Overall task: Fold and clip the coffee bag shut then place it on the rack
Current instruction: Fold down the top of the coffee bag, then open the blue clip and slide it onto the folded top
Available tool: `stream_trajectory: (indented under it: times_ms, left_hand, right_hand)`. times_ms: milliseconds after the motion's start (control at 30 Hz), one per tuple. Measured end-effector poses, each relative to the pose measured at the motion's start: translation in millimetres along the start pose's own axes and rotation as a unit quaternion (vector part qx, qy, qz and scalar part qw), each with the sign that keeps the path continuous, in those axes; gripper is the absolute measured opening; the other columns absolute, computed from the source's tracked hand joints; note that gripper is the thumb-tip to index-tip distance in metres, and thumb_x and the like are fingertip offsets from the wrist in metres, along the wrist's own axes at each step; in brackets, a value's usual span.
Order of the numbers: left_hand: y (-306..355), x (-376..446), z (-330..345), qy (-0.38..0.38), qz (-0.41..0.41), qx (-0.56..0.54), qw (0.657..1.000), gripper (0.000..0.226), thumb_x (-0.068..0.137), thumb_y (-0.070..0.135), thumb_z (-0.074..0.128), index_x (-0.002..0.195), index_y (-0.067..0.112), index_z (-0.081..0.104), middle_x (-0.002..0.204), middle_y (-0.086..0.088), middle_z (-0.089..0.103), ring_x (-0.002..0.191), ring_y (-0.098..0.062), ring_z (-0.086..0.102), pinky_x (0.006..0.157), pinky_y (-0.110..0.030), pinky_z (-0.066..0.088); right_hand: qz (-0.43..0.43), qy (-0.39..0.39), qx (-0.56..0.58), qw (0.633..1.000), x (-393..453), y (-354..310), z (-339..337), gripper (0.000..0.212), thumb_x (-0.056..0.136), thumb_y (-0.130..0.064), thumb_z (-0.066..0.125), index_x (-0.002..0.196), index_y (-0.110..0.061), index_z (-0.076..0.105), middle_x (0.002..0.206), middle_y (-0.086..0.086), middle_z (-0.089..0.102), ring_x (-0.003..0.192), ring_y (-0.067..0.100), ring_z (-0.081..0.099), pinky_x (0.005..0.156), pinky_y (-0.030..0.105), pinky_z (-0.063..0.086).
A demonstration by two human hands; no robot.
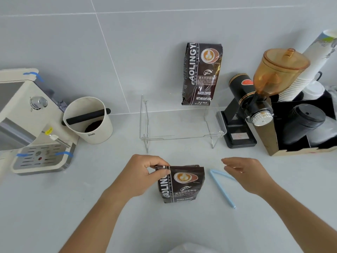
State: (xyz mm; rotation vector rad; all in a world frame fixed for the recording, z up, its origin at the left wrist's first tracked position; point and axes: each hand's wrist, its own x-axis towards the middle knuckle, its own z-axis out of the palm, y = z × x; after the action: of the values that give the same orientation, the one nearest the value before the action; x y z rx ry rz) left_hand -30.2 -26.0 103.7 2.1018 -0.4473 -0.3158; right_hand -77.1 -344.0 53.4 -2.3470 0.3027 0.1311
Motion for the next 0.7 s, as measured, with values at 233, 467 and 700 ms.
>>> stream_trajectory:
  times_ms: [233, 467, 700]
  left_hand:
    - [0.6, -5.7, 4.1, 0.037, -0.01, -0.014, 0.999, 0.025, 0.078, 0.009, 0.076, 0.073, 0.033, 0.073, 0.08, 0.018, 0.074, 0.072, 0.002, 0.068, 0.059, -0.003, 0.043]
    - [2.0, -4.6, 6.3, 0.057, -0.015, -0.012, 0.998, 0.023, 0.078, 0.01, 0.077, 0.074, 0.033, 0.073, 0.08, 0.017, 0.074, 0.071, -0.001, 0.068, 0.055, -0.005, 0.042]
    - [-2.5, -7.3, 9.8, 0.062, -0.032, -0.032, 0.997, 0.023, 0.079, 0.011, 0.076, 0.075, 0.034, 0.074, 0.079, 0.014, 0.075, 0.072, -0.003, 0.069, 0.056, -0.014, 0.049]
  right_hand:
    - [0.122, -0.033, -0.194, 0.973, -3.4, 74.0, 16.4, 0.041, 0.093, -0.021, 0.055, 0.134, -0.023, 0.054, 0.135, 0.001, 0.058, 0.115, 0.024, 0.056, 0.092, 0.034, 0.047]
    - [0.123, -0.035, -0.26, 0.957, -3.6, 82.7, 31.4, 0.018, 0.093, -0.022, 0.05, 0.092, -0.02, 0.069, 0.09, 0.001, 0.058, 0.076, 0.021, 0.056, 0.065, 0.034, 0.053]
    - [0.107, -0.035, -0.27, 0.956, -4.0, 82.8, 34.7, 0.021, 0.094, -0.023, 0.047, 0.087, -0.017, 0.066, 0.083, 0.001, 0.06, 0.074, 0.022, 0.057, 0.065, 0.034, 0.053]
